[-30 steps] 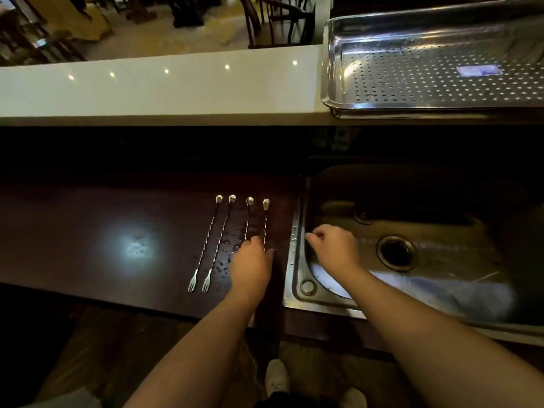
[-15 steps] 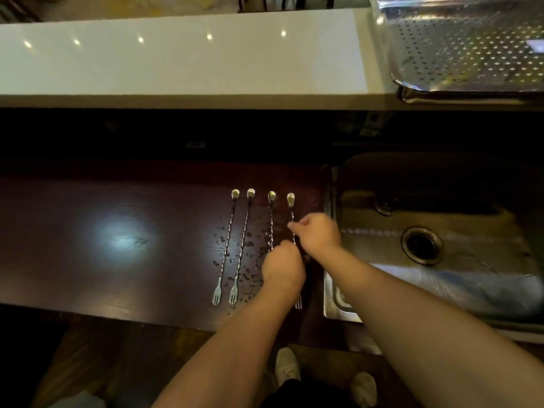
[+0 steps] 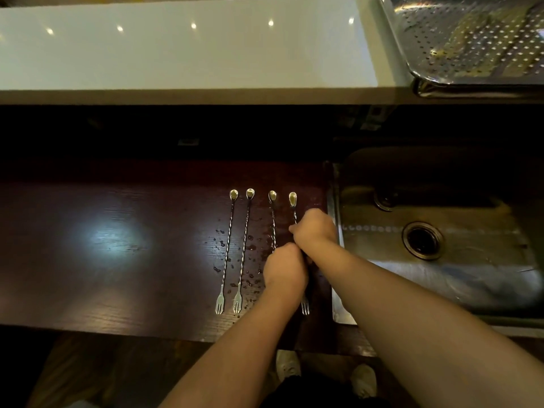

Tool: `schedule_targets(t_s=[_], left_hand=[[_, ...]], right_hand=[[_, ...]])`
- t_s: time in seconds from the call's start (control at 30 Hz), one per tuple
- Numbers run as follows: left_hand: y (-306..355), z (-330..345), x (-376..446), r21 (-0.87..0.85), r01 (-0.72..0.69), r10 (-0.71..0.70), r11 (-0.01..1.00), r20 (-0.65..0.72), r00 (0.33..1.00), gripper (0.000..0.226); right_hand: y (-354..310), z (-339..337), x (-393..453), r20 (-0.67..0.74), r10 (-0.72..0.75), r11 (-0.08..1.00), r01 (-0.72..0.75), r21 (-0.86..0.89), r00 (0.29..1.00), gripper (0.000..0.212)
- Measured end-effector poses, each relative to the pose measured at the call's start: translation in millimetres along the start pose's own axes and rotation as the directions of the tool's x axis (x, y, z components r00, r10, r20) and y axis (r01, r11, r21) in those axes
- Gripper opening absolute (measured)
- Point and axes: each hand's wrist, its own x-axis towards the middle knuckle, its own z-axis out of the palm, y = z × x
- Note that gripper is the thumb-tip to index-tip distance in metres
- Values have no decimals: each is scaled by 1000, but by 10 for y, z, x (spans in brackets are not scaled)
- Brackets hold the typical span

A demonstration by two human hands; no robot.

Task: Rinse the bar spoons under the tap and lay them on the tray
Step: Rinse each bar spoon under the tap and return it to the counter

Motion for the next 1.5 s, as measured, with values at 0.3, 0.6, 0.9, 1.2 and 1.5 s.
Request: schedule_targets(t_s=[0.3,0.6,0.9,1.2,1.5], left_hand=[[4,-18,-3,-31,6,-6,999,1,1000,22],[5,-32,9,-64,-3,5,998,30,1000,20],[-35,-25,-11,-58,-83,83,995,-2,997,22],[88,-187,-83,-99,-154,156,983,7,988,23],[762,-155,-155,3,-322,322,947,36,946,23]], right_hand=[[29,-13,8,41,19,998,-22,61,999,18],[41,-5,-10,42,10,1000,-10,5,999,18],[108,24,-5,25,-7,998,6,57,1000,35],[128,-141,-49,-71,-5,992,13,125,997,39],[624,-752,-11,-121,203,905,-139,402,972,24]])
